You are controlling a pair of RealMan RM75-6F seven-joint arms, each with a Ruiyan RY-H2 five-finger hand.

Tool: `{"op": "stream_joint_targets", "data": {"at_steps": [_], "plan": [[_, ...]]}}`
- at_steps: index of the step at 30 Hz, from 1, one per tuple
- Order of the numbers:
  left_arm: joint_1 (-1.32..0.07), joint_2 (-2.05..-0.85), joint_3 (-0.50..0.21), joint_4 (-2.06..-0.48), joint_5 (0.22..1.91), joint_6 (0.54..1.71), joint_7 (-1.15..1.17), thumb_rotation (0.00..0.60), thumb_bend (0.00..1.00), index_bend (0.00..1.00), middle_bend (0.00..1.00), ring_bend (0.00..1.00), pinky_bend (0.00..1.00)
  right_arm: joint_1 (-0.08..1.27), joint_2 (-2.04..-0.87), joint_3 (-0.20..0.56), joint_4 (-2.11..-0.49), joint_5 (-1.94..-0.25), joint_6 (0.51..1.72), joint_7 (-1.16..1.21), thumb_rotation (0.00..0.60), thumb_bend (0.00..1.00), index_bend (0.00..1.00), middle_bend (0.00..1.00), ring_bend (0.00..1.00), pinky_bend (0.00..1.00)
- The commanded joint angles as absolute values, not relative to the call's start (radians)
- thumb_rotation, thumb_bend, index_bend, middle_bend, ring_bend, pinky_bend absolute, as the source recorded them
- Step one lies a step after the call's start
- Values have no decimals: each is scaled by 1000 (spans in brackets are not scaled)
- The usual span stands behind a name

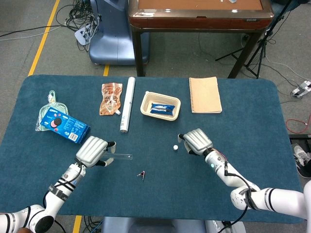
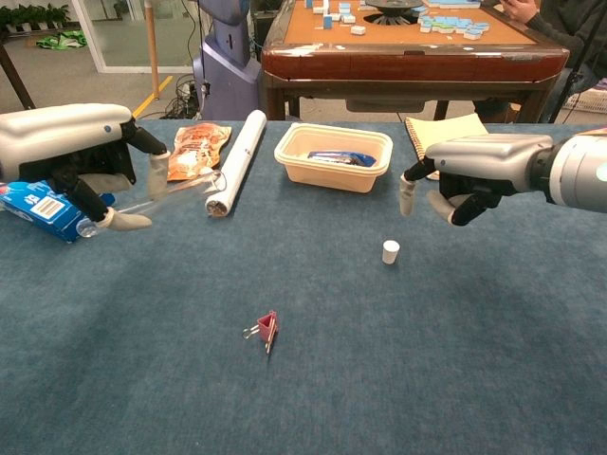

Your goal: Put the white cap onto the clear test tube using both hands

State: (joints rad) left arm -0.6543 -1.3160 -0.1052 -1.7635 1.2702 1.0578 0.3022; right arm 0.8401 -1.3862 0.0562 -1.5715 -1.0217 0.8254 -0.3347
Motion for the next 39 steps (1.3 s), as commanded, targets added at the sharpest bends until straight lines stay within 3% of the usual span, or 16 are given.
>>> {"op": "stream_joint_targets", "data": {"at_steps": [1, 11, 17, 21, 23, 35, 39], "plan": [[-655, -1316, -105, -1765, 1266, 1055, 307, 600, 219, 607, 1000, 1000, 1000, 834, -1421, 62, -1530, -1027, 833, -332, 600, 286, 444, 1000, 1000, 1000], [-656, -1310, -109, -1774, 1247, 1046, 314, 600, 219, 607, 1000, 1000, 1000, 826, -1462, 85, -1493, -1060, 861, -320, 600, 4, 452, 1000, 1000, 1000], [-657, -1309, -108, -1778, 1248, 1045, 315, 600, 219, 608, 1000, 1000, 1000, 808, -1443, 98, -1531, -1078, 893, -314, 595, 0, 452, 1000, 1000, 1000], [-656, -1310, -106, -1782, 1251, 1045, 317, 600, 219, 608, 1000, 1000, 1000, 807, -1429, 94, -1554, -1063, 896, -356, 483, 0, 427, 1000, 1000, 1000], [-656, -1308, -105, -1784, 1251, 1045, 318, 600, 219, 608, 1000, 1000, 1000, 805, -1425, 95, -1565, -1061, 905, -372, 461, 0, 399, 992, 1000, 1000], [-654, -1306, -105, -1788, 1251, 1046, 320, 600, 219, 610, 1000, 1000, 1000, 810, -1487, 91, -1501, -1069, 909, -421, 530, 4, 424, 1000, 1000, 1000], [-654, -1306, -106, -1784, 1247, 1046, 319, 600, 219, 610, 1000, 1000, 1000, 810, -1512, 89, -1464, -1070, 895, -414, 533, 65, 442, 1000, 1000, 1000]]}}
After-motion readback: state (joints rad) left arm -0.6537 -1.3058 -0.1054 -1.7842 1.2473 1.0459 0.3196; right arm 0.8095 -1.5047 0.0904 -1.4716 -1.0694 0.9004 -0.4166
